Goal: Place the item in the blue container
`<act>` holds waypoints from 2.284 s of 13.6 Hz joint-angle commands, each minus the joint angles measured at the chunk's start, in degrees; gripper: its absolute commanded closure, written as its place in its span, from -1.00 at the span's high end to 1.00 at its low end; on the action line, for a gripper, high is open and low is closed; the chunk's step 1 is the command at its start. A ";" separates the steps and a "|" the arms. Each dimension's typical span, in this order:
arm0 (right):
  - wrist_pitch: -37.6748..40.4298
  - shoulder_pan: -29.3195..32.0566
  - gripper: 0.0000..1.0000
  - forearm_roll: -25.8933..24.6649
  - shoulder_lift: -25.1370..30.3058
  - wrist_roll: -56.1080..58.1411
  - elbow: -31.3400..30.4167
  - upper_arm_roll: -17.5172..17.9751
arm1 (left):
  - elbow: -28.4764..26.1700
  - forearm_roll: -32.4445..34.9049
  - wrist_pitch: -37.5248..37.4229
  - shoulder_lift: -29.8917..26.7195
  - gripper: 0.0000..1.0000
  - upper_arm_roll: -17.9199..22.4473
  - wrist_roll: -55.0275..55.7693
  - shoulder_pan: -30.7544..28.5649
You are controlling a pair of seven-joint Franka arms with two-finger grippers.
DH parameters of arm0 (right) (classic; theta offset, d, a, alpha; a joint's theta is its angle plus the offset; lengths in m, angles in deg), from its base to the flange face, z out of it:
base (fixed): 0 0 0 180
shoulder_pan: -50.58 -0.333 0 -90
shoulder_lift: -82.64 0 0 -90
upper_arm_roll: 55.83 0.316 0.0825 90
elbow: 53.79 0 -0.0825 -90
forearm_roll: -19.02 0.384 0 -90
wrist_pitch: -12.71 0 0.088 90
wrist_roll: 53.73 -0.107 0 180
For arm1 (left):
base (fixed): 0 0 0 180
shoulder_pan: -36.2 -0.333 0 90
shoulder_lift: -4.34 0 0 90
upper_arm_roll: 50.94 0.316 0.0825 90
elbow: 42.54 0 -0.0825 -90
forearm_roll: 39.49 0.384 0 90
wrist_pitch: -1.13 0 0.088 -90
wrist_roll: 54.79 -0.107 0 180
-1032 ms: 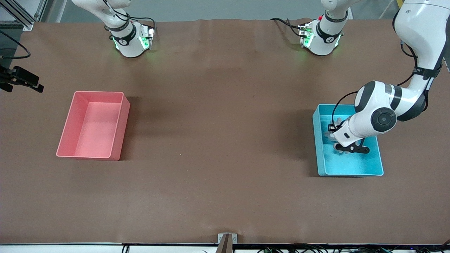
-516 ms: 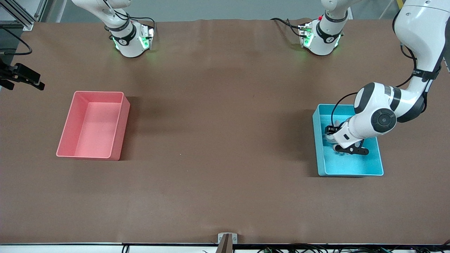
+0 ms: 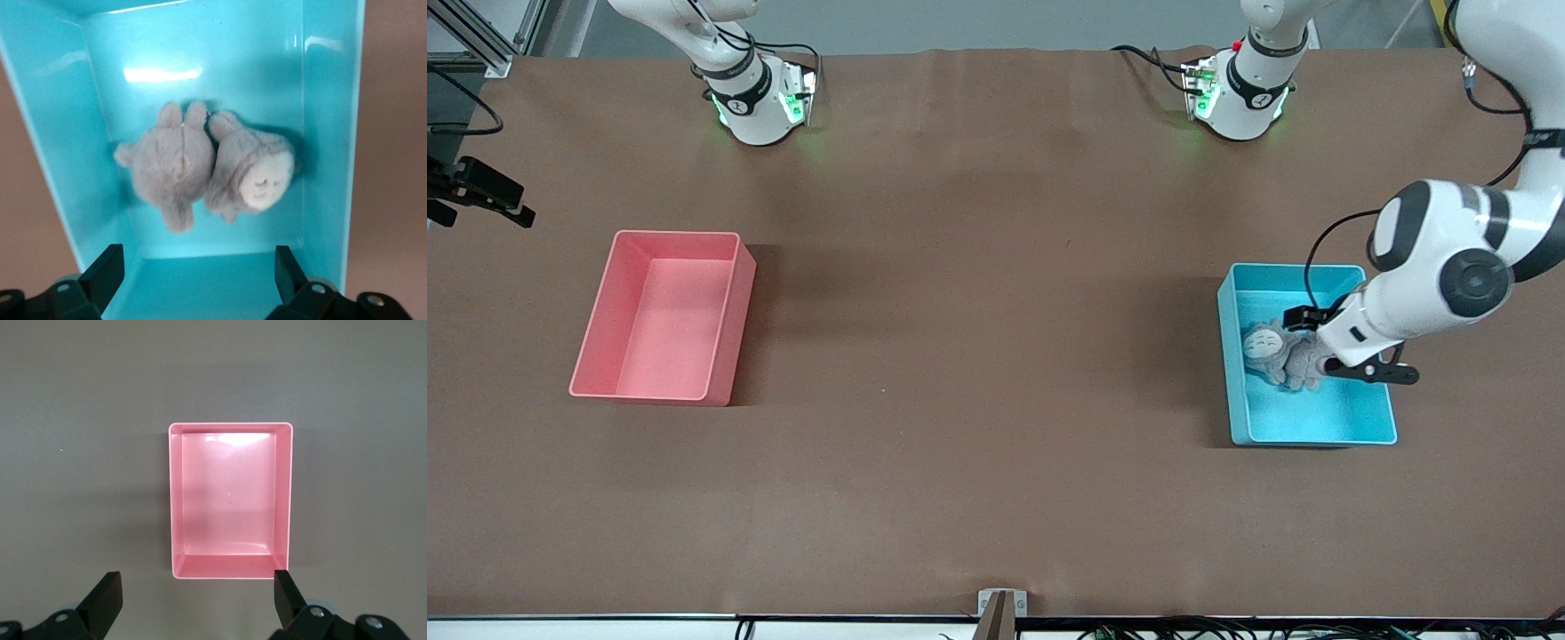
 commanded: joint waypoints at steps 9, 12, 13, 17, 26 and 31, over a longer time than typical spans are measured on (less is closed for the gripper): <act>2.84 -0.13 1.00 -0.37 0.60 0.93 -1.40 0.28 | 14.97 -9.94 -16.47 -12.87 0.99 0.70 -4.76 -4.07; 1.88 -0.31 1.00 -0.37 0.69 0.93 -1.41 0.28 | 20.15 -9.94 -20.51 -12.96 0.99 0.79 -4.58 -4.07; 1.53 -0.22 1.00 -0.37 0.69 1.01 -1.41 0.28 | 21.47 -10.02 -20.78 -12.96 0.99 0.79 -4.41 -4.07; 0.91 -0.22 1.00 -0.63 0.69 1.45 -1.41 0.28 | 24.21 -10.29 -21.48 -13.04 0.99 1.48 -2.92 -3.11; 0.91 -0.04 1.00 -0.72 0.69 3.30 -1.41 0.19 | 23.86 -12.13 -23.95 -14.89 0.99 38.03 -2.74 32.74; 2.05 -0.04 1.00 -0.02 0.69 2.77 -1.49 0.19 | 22.55 -12.92 -24.48 -16.64 0.99 38.49 -2.48 33.20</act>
